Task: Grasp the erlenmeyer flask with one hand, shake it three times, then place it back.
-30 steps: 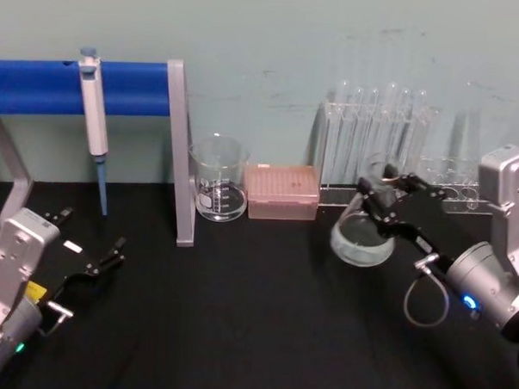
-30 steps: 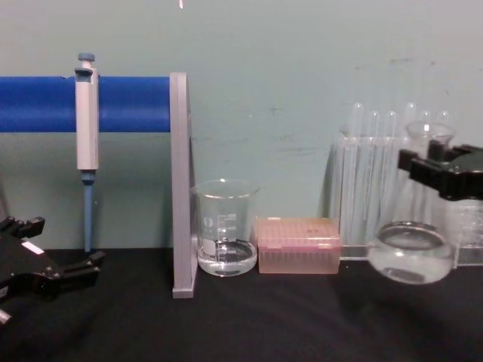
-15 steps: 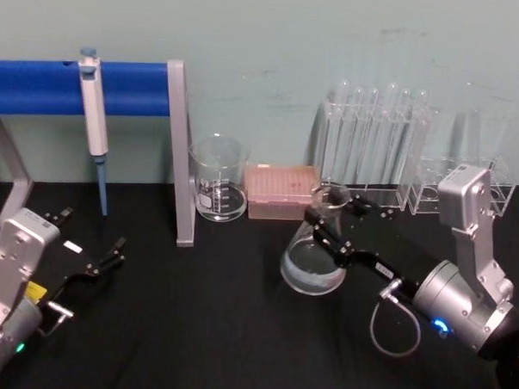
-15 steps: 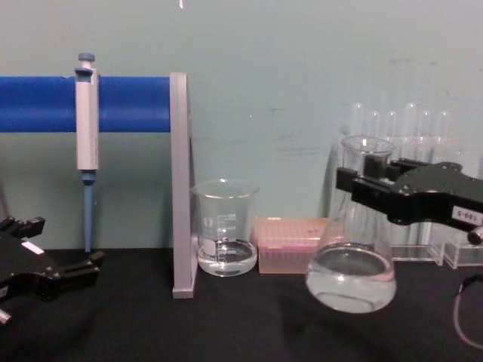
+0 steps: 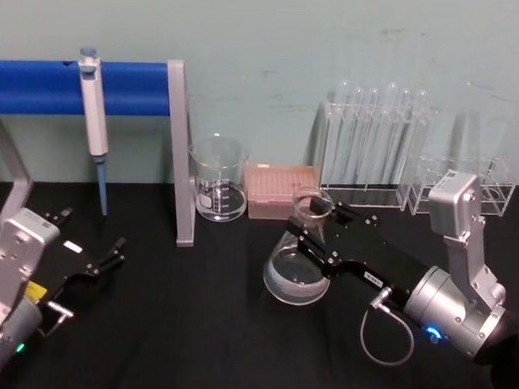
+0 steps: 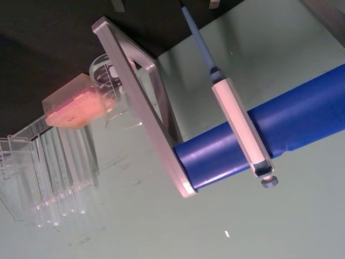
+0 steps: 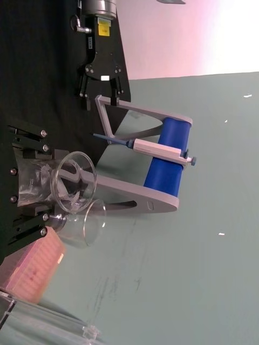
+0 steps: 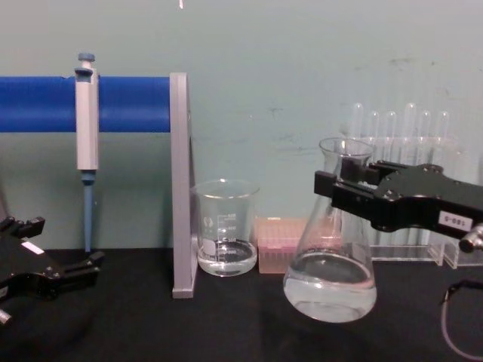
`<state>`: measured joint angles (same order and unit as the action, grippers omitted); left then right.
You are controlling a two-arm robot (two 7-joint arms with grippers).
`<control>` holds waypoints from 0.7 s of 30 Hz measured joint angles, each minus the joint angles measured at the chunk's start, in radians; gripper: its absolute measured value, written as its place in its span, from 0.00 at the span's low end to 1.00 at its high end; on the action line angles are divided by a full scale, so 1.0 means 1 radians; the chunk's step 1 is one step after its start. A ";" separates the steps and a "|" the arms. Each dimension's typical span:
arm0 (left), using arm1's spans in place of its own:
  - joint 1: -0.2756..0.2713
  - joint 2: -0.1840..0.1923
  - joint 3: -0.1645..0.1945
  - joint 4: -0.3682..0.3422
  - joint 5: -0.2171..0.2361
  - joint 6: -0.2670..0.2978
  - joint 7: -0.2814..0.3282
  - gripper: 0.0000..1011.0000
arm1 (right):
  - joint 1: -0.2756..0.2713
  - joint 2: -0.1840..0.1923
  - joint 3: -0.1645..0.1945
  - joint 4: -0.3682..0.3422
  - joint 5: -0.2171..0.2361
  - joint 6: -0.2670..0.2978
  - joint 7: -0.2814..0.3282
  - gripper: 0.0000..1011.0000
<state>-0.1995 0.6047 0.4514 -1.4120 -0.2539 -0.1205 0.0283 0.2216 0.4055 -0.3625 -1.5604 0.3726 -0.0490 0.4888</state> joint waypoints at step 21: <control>0.000 0.000 0.000 0.000 0.000 0.000 0.000 0.99 | 0.015 0.011 -0.019 0.012 0.013 -0.008 -0.008 0.44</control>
<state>-0.1995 0.6047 0.4514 -1.4120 -0.2539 -0.1205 0.0283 0.2365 0.4169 -0.3818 -1.5480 0.3851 -0.0570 0.4808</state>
